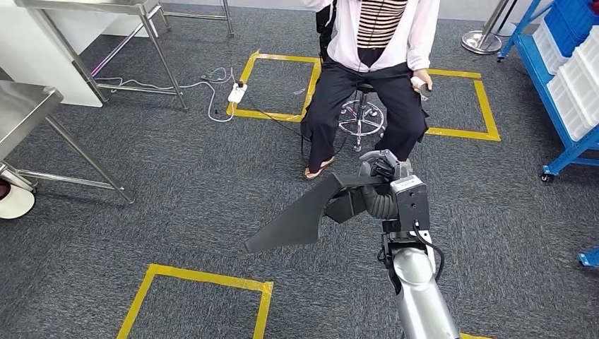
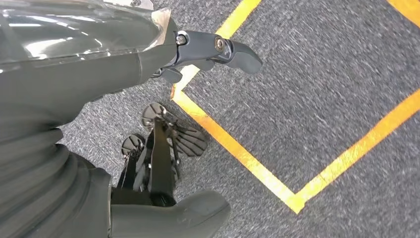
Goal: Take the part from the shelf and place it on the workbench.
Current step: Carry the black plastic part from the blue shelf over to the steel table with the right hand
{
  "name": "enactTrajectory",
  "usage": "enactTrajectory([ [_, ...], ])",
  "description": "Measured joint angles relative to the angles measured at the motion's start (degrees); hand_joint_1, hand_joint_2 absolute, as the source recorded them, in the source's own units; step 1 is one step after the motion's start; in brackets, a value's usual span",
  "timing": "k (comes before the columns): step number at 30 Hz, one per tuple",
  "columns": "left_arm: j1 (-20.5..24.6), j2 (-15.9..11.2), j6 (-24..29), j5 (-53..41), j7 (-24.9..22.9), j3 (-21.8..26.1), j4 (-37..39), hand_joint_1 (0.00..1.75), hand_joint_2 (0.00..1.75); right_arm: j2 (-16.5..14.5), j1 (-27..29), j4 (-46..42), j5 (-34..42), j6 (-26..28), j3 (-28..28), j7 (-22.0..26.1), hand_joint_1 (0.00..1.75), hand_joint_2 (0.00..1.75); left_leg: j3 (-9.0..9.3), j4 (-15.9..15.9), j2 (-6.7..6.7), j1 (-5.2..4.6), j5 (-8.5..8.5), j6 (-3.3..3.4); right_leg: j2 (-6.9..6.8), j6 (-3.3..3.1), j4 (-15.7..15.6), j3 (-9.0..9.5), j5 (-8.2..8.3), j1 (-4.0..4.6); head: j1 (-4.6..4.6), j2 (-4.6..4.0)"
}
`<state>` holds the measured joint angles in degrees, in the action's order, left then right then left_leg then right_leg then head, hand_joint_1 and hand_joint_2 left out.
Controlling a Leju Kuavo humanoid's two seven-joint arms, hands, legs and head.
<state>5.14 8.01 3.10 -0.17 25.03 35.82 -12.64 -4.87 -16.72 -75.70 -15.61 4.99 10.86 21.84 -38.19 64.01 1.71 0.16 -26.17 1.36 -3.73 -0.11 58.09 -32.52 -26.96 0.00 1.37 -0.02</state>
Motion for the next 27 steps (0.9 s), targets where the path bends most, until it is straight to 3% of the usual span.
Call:
enactTrajectory([
  [2, 0.2, 0.0, 0.0, -0.2, -0.1, 0.0, 0.0, 0.00, 1.75, -0.2, -0.3, 0.0, -0.3, 0.0, 0.0, 0.0, 1.75, 1.75, 2.37, -4.6, 1.31, -0.61, 1.06, 0.64, -0.80, 0.17, 0.0, 0.03, -0.12, 0.29, -0.04, 0.00],
  [4, 0.3, 0.0, 0.0, -0.5, -0.2, 0.0, 0.0, 0.00, 1.75, -0.3, -0.5, 0.1, -0.7, 0.0, 0.0, 0.0, 1.75, 1.75, 2.44, -5.3, 0.61, -0.96, 1.11, 1.05, -1.75, 0.50, -0.3, 0.21, -0.19, 0.35, -0.05, 0.00],
  [6, 0.3, 0.1, 0.0, -0.7, -0.4, 0.0, 0.0, 0.00, 1.75, -0.4, -0.6, 0.1, -1.0, 0.0, 0.0, 0.0, 1.75, 1.75, 3.10, -6.4, -0.44, -0.67, 1.69, 1.59, -1.10, 0.86, 0.5, -0.01, -0.84, 0.35, -0.08, 0.00],
  [7, 0.4, 0.1, 0.0, -0.8, -0.4, 0.0, 0.0, 0.00, 1.75, -0.4, -0.6, 0.1, -1.0, 0.0, 0.0, 0.0, 1.75, 1.75, 3.49, -6.9, -0.96, -0.45, 2.03, 1.88, 0.01, 0.90, 2.3, -0.72, -1.78, 0.33, -0.12, 0.00],
  [9, 0.7, 0.1, 0.1, -1.0, -0.5, 0.0, 0.0, 0.00, 1.75, -0.2, -0.5, 0.1, -1.1, 0.0, 0.0, -0.1, 1.75, 1.75, 3.80, -7.4, -2.14, -0.22, 2.38, 2.22, 2.54, 0.76, 9.3, -3.99, -4.76, -0.01, -0.30, 0.00],
  [11, 0.9, 0.1, 0.1, -1.0, -0.6, 0.0, 0.0, 0.00, 1.75, 0.1, -0.4, 0.3, -1.1, 0.0, 0.0, -0.2, 1.75, 1.75, 3.79, -7.3, -3.53, -0.17, 2.42, 2.30, 3.38, 1.10, 15.6, -7.36, -6.66, -0.36, -0.45, 0.00],
  [12, 0.8, 0.1, 0.1, -1.0, -0.6, 0.0, 0.0, 0.00, 1.75, 0.1, -0.4, 0.4, -1.2, 0.0, 0.0, -0.2, 1.75, 1.75, 3.81, -7.3, -4.23, -0.13, 2.40, 2.26, 3.51, 1.58, 16.0, -7.79, -6.30, -0.55, -0.46, 0.00],
  [13, 0.8, 0.2, 0.1, -1.0, -0.7, 0.0, 0.0, 0.00, 1.75, 0.2, -0.4, 0.5, -1.2, 0.0, 0.0, -0.2, 1.75, 1.75, 3.85, -7.2, -4.91, -0.06, 2.36, 2.18, 3.62, 2.21, 13.9, -7.05, -5.00, -0.77, -0.46, 0.00],
  [15, 0.8, 0.2, 0.1, -1.0, -0.7, 0.0, 0.0, 0.00, 1.75, 0.2, -0.5, 0.6, -1.3, 0.0, 0.0, -0.2, 1.75, 1.75, 3.76, -6.7, -6.23, 0.08, 2.08, 1.72, 4.77, 3.43, 5.8, -3.59, -1.36, -1.43, -0.54, 0.00],
  [16, 0.9, 0.2, 0.1, -1.0, -0.7, 0.0, 0.0, 0.00, 1.75, 0.2, -0.6, 0.6, -1.3, 0.0, 0.0, -0.2, 1.75, 1.75, 3.52, -6.3, -6.81, 0.08, 1.89, 1.38, 5.42, 3.59, 2.5, -2.11, -0.07, -1.63, -0.57, 0.00],
  [18, 0.8, 0.1, 0.1, -1.0, -0.8, 0.0, 0.0, 0.00, 1.75, 0.2, -0.7, 0.7, -1.4, 0.0, 0.0, -0.2, 1.75, 1.75, 2.90, -5.9, -7.60, 0.06, 1.75, 0.66, 6.10, 3.02, 0.0, -1.02, 0.68, -1.61, -0.59, 0.00],
  [20, 0.5, 0.1, 0.1, -1.0, -0.8, 0.0, 0.0, 0.00, 1.75, 0.1, -0.9, 0.7, -1.4, 0.0, 0.0, -0.2, 1.75, 1.75, 2.55, -5.9, -7.85, 0.29, 1.77, 0.05, 5.35, 2.10, -0.1, -0.95, 0.90, -1.49, -0.51, 0.00],
  [22, 0.5, 0.0, 0.1, -1.0, -0.8, 0.0, 0.0, 0.00, 1.75, -0.1, -1.1, 0.7, -1.4, 0.0, 0.1, -0.2, 1.75, 1.75, 1.64, -3.9, -5.89, 0.35, 0.47, -0.50, 4.54, 1.21, -0.3, -0.77, 1.03, -1.61, -0.26, 0.00],
  [24, 0.7, 0.0, 0.1, -1.0, -0.8, 0.0, 0.0, 0.00, 1.75, -0.2, -1.2, 0.8, -1.3, 0.0, 0.1, -0.2, 1.75, 1.75, -1.27, 2.1, -3.17, 0.42, -2.70, -0.92, 3.57, 0.51, -0.3, -0.58, 0.91, -1.45, 0.08, 0.00],
  [26, 0.7, 0.1, 0.1, -1.0, -0.8, 0.0, 0.0, 0.00, 1.75, -0.2, -1.2, 1.0, -1.3, 0.0, 0.0, -0.2, 1.75, 1.75, -4.77, 8.7, -2.19, 0.59, -5.15, -1.18, 2.44, 0.21, -0.3, -0.51, 0.76, -1.16, 0.17, 0.00],
  [27, 0.7, 0.1, 0.1, -1.1, -0.8, 0.0, 0.0, 0.00, 1.75, -0.2, -1.2, 1.1, -1.3, 0.0, 0.1, -0.2, 1.75, 1.75, -5.48, 9.7, -2.00, 0.62, -5.03, -1.21, 1.89, 0.15, -0.3, -0.50, 0.70, -1.08, 0.19, 0.00],
])
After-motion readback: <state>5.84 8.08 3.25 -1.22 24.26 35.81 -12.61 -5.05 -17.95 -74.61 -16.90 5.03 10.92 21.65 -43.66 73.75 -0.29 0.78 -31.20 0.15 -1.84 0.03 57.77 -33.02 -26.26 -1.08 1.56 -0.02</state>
